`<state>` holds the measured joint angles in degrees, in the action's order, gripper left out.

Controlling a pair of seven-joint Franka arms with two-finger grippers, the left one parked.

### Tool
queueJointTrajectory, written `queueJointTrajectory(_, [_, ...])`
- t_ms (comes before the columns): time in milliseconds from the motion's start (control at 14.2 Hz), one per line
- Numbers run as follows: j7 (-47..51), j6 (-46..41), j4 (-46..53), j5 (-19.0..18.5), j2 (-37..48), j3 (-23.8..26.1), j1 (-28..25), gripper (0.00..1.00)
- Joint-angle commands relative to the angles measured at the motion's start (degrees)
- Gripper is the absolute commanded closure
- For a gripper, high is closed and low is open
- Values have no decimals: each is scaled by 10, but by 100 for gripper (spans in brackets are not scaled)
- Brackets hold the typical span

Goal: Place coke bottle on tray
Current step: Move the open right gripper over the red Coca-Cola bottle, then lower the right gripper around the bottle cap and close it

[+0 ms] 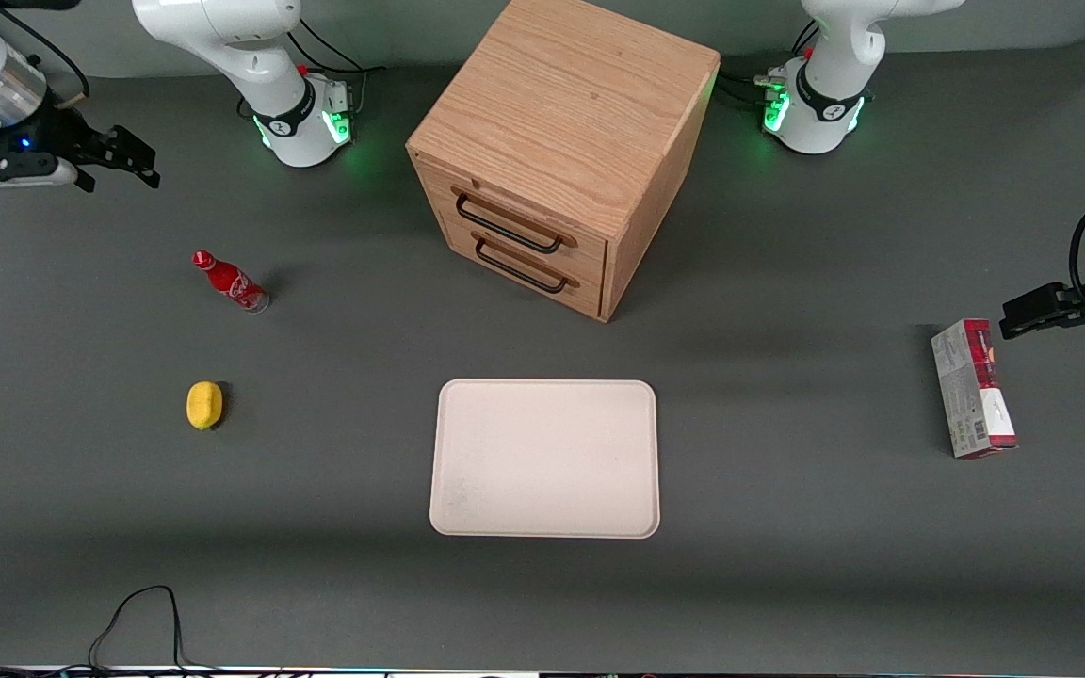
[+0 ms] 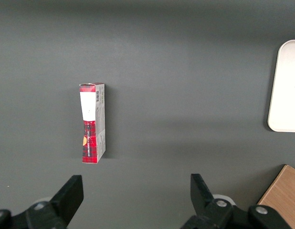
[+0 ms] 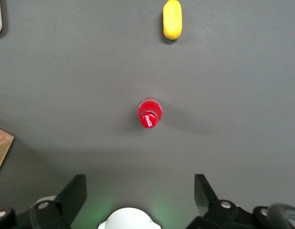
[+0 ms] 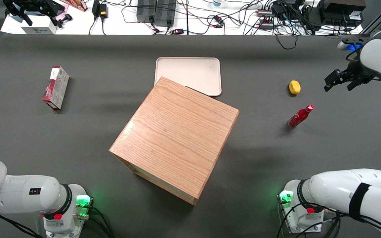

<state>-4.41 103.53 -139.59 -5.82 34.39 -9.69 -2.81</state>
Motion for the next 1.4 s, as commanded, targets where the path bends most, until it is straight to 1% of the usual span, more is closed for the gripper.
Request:
queueJointTrajectory(0, [8,70,-40,-15,-26,-10,-5,0])
queueJointTrajectory(211, [8,116,-51,-15,-64,-23,-5,0])
queueJointTrajectory(491, [8,198,-112,-15,-71,-26,-5,0])
queueJointTrajectory(632, [8,226,-132,-15,-76,-31,-6,0])
queueJointTrajectory(842, [7,275,-144,-15,-106,-36,-6,0])
queueJointTrajectory(982, [7,303,-170,-15,-107,-37,-5,0])
queueJointTrajectory(1333, [7,335,-183,-15,-121,-40,-5,0])
